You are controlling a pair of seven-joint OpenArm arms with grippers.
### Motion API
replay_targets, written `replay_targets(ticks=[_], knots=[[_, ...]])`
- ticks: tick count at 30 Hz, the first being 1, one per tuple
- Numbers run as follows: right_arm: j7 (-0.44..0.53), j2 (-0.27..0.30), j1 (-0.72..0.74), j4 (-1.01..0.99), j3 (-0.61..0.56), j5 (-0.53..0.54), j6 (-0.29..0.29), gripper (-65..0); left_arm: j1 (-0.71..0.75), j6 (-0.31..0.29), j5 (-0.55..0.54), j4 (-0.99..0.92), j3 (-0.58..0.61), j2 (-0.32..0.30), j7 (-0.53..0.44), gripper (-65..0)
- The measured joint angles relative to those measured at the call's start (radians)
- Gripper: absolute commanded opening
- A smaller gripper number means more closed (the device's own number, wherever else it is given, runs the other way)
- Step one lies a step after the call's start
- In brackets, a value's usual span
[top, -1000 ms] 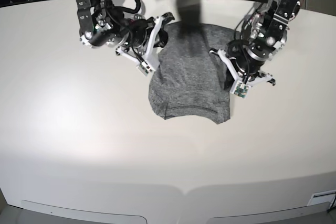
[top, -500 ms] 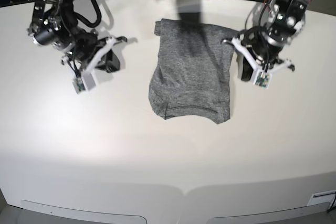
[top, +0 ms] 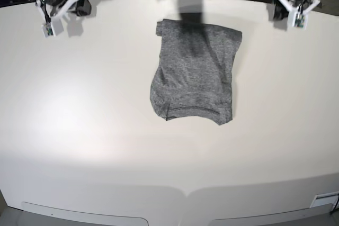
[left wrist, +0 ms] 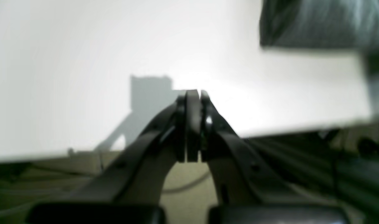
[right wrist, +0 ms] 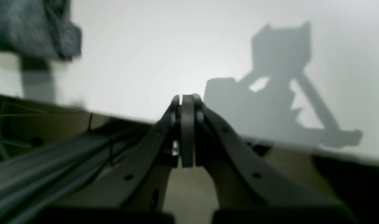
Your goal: Fold the T-shirt properly
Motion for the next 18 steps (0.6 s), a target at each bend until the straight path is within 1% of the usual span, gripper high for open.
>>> replay_targets(ticks=[1, 6, 7, 9, 10, 13, 15, 17, 18], knots=[[0.001, -0.002, -0.029, 0.000, 0.010, 0.009, 0.000, -65.0, 0.036, -0.024, 0.000, 0.000, -0.022, 0.001, -0.010, -65.0], [0.016, -0.007, -0.198, 0.000, 0.019, 0.009, 0.000, -65.0, 0.176, -0.087, 0.003, 0.000, -0.127, -0.002, -0.014, -65.0], [0.020, -0.015, -0.228, 0.000, 0.019, 0.009, 0.000, -65.0, 0.201, -0.101, 0.004, 0.000, -0.143, -0.001, -0.017, -65.0], [0.037, -0.046, -0.275, 0.000, 0.019, 0.003, 0.000, -65.0, 0.243, -0.159, 0.005, -0.008, -0.163, -0.002, -0.035, -65.0], [0.053, -0.064, -0.293, -0.001, 0.019, -0.016, 0.000, -65.0, 0.255, -0.188, 0.005, -0.021, -0.164, -0.003, -0.037, -65.0], [0.090, -0.119, -0.311, -0.053, 0.019, -0.101, 0.000, -65.0, 0.265, -0.303, -0.018, -0.106, -0.159, 0.005, -0.047, -65.0], [0.125, -0.138, -0.304, -0.126, 0.019, -0.145, 0.000, -65.0, 0.262, -0.338, -0.051, -0.195, -0.159, 0.007, -0.090, -65.0], [0.152, -0.139, -0.287, -0.217, 0.016, -0.173, 0.000, -65.0, 0.248, -0.351, -0.071, -0.292, -0.159, 0.006, -0.143, -65.0], [0.164, -0.136, -0.269, -0.265, 0.011, -0.205, 0.000, -65.0, 0.230, -0.359, -0.067, -0.343, -0.159, 0.006, -0.151, -65.0]])
